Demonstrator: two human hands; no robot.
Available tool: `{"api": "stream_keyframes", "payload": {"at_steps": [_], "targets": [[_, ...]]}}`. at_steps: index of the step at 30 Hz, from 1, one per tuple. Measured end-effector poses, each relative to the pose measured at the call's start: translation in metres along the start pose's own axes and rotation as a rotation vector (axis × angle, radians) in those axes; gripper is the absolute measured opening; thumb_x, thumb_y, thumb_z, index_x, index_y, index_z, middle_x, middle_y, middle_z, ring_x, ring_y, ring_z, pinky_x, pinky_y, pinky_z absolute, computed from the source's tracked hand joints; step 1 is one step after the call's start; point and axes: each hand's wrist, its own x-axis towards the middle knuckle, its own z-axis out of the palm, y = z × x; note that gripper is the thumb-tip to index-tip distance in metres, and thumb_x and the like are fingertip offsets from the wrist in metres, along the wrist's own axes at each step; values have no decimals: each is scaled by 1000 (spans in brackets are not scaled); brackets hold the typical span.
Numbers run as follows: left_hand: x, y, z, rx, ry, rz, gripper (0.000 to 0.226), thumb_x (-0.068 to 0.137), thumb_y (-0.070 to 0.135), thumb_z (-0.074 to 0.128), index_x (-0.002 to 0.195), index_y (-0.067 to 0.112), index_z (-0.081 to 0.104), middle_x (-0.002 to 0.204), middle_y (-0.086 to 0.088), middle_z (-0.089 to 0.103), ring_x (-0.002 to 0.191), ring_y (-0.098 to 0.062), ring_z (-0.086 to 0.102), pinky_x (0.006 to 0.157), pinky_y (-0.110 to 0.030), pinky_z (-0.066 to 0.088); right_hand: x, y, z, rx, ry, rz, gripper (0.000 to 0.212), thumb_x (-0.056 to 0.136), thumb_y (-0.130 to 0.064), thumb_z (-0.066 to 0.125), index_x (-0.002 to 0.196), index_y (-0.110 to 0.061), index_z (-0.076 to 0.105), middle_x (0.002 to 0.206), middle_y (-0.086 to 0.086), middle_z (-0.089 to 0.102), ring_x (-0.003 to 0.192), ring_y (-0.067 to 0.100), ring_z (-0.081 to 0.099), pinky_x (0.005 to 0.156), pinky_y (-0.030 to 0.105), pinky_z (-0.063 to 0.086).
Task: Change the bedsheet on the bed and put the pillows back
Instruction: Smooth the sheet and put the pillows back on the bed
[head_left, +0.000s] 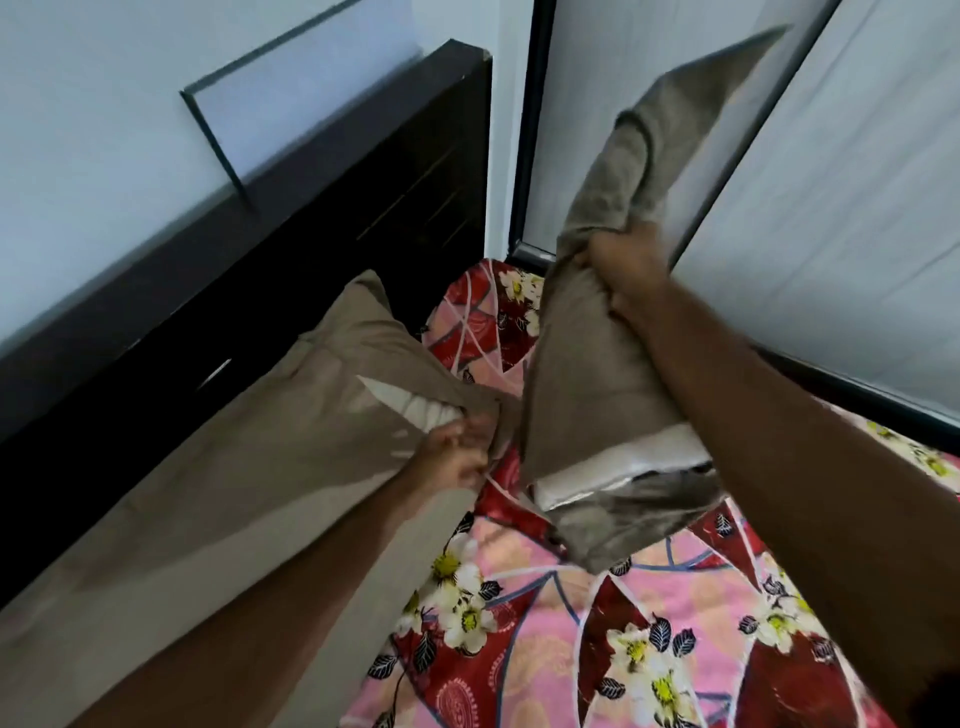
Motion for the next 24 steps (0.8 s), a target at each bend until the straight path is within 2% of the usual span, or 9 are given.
{"api": "stream_keyframes", "payload": {"at_steps": [2,4,6,10,13,16,19,21,24], "targets": [[-1,25,-6,-75,3,34,24,91,28,63,113,38,64,99,8,69,92,-12,65,80,-32,50,-9,0,38,-10,1,38,23,74,-28,74,93,-19,65,90,2,66,83,21,65,77,34,60],[2,42,-19,-100,20,71,48,72,61,65,115,38,66,100,11,70,94,-10,65,82,-33,50,-15,7,78,-52,-56,68,29,81,-25,71,106,-11,64,96,8,66,83,24,64,75,34,59],[7,54,-40,-192,84,148,74,67,69,69,126,25,62,103,9,73,93,-8,69,77,-27,55,-23,8,121,-31,-213,135,20,84,-20,69,99,-13,57,94,12,63,75,22,62,64,29,55],[19,59,-85,-9,300,169,73,71,30,87,136,14,56,128,2,66,110,-14,66,83,-23,54,-29,19,174,105,-468,176,13,94,-11,55,84,-19,57,88,5,64,73,19,63,68,31,61],[24,62,-119,424,308,163,70,76,14,83,139,16,51,127,6,57,118,-12,54,90,-25,46,-29,61,169,137,-274,141,26,89,-10,60,114,-16,64,95,3,67,82,21,67,76,33,58],[33,57,-139,498,308,281,79,66,27,71,139,6,53,133,-9,60,128,-26,54,104,-40,47,-37,114,142,-19,-6,164,49,85,-32,66,132,-22,62,116,7,69,108,25,65,97,37,52],[31,61,-151,423,580,204,40,77,2,59,116,9,67,105,-4,68,102,-22,63,83,-30,48,-63,147,132,-79,37,45,70,85,-65,50,145,-29,51,140,8,56,128,25,54,112,41,39],[31,55,-164,387,633,205,31,81,-4,54,101,13,71,96,-3,72,91,-24,65,80,-33,51,-85,160,144,-178,-120,-81,77,85,-76,39,151,-37,39,158,3,40,144,24,38,121,48,24],[30,35,-181,295,661,177,28,85,-2,50,91,16,71,92,-4,73,92,-29,67,79,-33,50,-100,169,169,-372,-347,-14,74,90,-79,34,155,-52,12,169,-9,1,155,24,0,123,56,-2]]}}
